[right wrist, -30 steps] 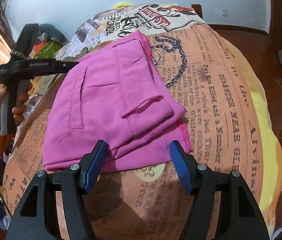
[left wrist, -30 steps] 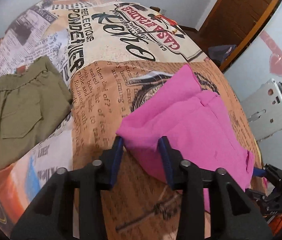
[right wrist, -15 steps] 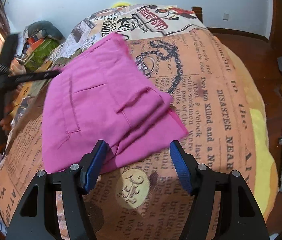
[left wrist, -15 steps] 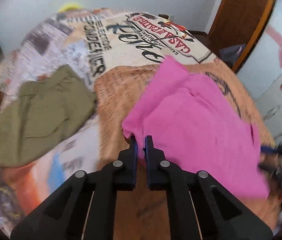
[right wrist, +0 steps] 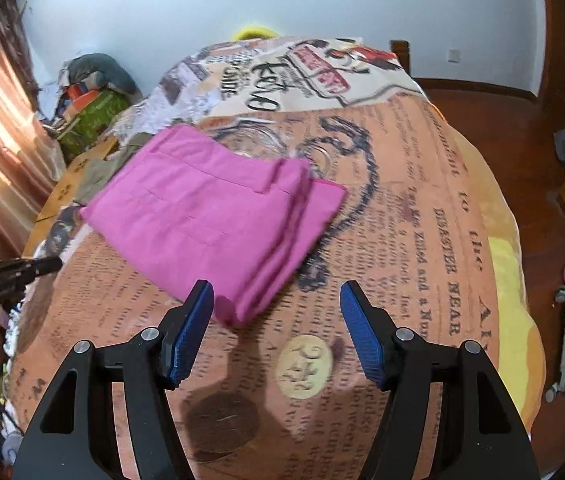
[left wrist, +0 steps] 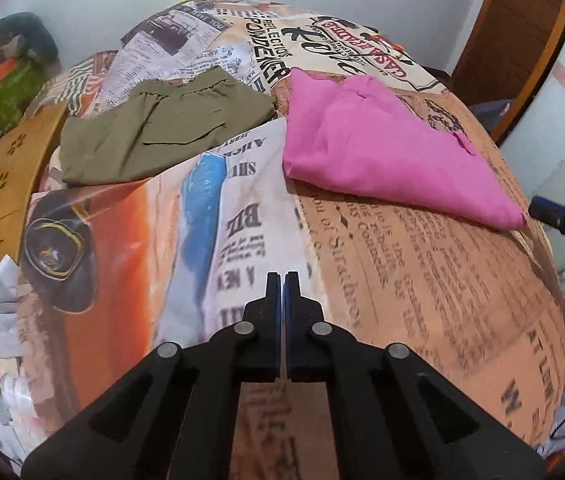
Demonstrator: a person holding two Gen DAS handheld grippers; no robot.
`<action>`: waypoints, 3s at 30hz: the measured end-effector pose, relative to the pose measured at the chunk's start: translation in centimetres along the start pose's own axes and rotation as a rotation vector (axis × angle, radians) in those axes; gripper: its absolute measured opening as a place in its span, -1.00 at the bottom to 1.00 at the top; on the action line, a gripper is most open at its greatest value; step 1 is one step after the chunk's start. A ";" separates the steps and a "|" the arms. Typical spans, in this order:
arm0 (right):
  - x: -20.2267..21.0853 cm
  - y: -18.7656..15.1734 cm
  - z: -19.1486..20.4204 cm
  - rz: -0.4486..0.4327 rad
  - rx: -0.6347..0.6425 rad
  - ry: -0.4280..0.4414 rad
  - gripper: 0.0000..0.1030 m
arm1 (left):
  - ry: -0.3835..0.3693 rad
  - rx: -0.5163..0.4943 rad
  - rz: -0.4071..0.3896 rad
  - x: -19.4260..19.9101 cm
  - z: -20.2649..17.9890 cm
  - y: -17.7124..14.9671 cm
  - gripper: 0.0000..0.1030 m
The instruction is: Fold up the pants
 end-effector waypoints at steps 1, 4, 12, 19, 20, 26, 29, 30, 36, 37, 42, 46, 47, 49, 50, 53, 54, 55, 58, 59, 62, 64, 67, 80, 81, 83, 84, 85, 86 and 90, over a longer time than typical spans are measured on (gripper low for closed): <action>0.2 0.2 0.4 -0.009 0.009 -0.002 0.21 | -0.002 -0.008 -0.001 0.3 0.0 0.2 -0.99; 0.4 0.6 1.2 -0.027 0.020 0.006 0.21 | 0.006 -0.037 -0.030 0.7 -0.2 1.9 -0.95; -2.3 0.2 2.2 0.032 0.037 0.023 0.20 | -0.074 -0.038 -0.030 -3.2 0.1 9.4 -0.78; -4.8 0.8 0.1 0.062 0.050 -0.006 0.06 | -0.102 -0.022 0.047 -8.4 0.7 12.1 -0.78; -5.0 1.1 -0.3 0.057 0.053 -0.022 0.04 | -0.110 -0.019 0.055 -8.9 0.8 12.0 -0.77; -4.7 2.7 -1.8 0.041 0.071 -0.053 0.01 | -0.076 -0.041 0.041 -8.8 0.4 11.7 -0.65; -3.4 4.0 -1.4 -0.013 0.086 -0.036 0.01 | -0.071 -0.090 -0.014 -6.6 -0.8 12.4 -0.65; -3.2 4.5 -1.2 -0.029 0.090 -0.025 0.01 | -0.083 -0.102 -0.038 -5.8 -1.4 12.8 -0.65; -5.6 6.6 1.7 -0.035 0.142 0.055 0.01 | -0.178 -0.132 -0.064 -4.7 -5.3 14.2 -0.42; -6.4 6.7 2.0 -0.020 0.143 0.067 0.01 | -0.178 -0.140 -0.052 -5.4 -6.0 14.1 -0.40; -9.1 5.3 2.8 0.059 0.166 0.087 0.00 | -0.148 -0.160 0.033 -9.1 -7.0 12.5 -0.39; -8.3 4.6 1.8 0.063 0.164 0.083 0.00 | -0.145 -0.137 0.034 -9.2 -5.0 11.3 -0.29; -8.0 4.3 1.6 0.066 0.168 0.077 0.00 | -0.135 -0.126 0.035 -8.9 -4.2 11.2 -0.28; -7.3 3.4 0.8 0.073 0.167 0.060 0.00 | -0.120 -0.104 0.045 -8.4 -2.6 10.6 -0.20; -7.0 3.1 0.4 0.077 0.160 0.055 0.00 | -0.096 -0.104 0.050 -8.2 -2.1 10.3 -0.20; -6.1 2.2 -1.1 0.085 0.115 0.048 0.01 | -0.048 -0.117 0.061 -7.7 -0.6 8.9 -0.20; -5.9 2.1 -1.5 0.088 0.106 0.037 0.01 | -0.038 -0.115 0.062 -7.3 -0.2 8.5 -0.20; -5.5 1.8 -1.9 0.090 0.097 0.020 0.01 | -0.024 -0.115 0.060 -7.1 0.1 8.3 -0.20; -4.6 1.7 -2.2 0.090 0.089 -0.014 0.06 | -0.031 -0.080 0.042 -6.1 0.7 8.6 -0.20; -4.3 1.9 -2.2 0.082 0.090 -0.024 0.06 | -0.045 -0.061 0.035 -5.8 0.9 8.8 -0.20; -3.5 2.8 -2.2 0.046 0.101 -0.041 0.06 | -0.084 -0.038 0.002 -5.1 0.4 10.1 -0.20; -3.4 3.7 -2.6 0.023 0.091 -0.045 0.06 | -0.108 -0.040 -0.014 -5.0 -0.5 11.1 -0.13; -4.2 4.7 -3.3 0.017 0.058 -0.053 0.07 | -0.137 -0.043 -0.029 -5.5 -1.9 12.2 0.14; -8.9 5.6 -5.1 0.063 -0.001 0.020 0.07 | -0.136 -0.047 0.049 -11.0 -4.3 13.1 0.30; -9.0 5.6 -5.0 0.061 0.004 0.023 0.08 | -0.144 -0.041 0.052 -11.2 -4.3 13.3 0.22; -9.3 5.8 -4.8 0.062 0.016 0.028 0.08 | -0.172 -0.022 0.064 -11.6 -4.3 13.5 0.01; -9.4 5.9 -4.7 0.059 0.022 0.031 0.06 | -0.187 -0.007 0.068 -11.9 -4.3 13.7 -0.07; -9.5 6.0 -4.6 0.058 0.025 0.037 0.02 | -0.196 -0.001 0.068 -12.0 -4.4 13.8 -0.20; -9.6 6.1 -4.6 0.057 0.025 0.042 -0.08 | -0.212 0.000 0.074 -12.1 -4.6 14.0 -0.28; -9.7 6.4 -4.6 0.055 0.010 0.052 -0.33 | -0.211 -0.061 0.075 -12.3 -5.9 14.3 -0.56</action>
Point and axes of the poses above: each gripper's, at about its wrist camera, not at the fingertips, and x roughly against the way its jaws point, z to its left, y to its top, the point moved 2 cm from there along -x, roughly the way its jaws point, and after that the axes turned 2 degrees about -y, right-handed, at the moved point
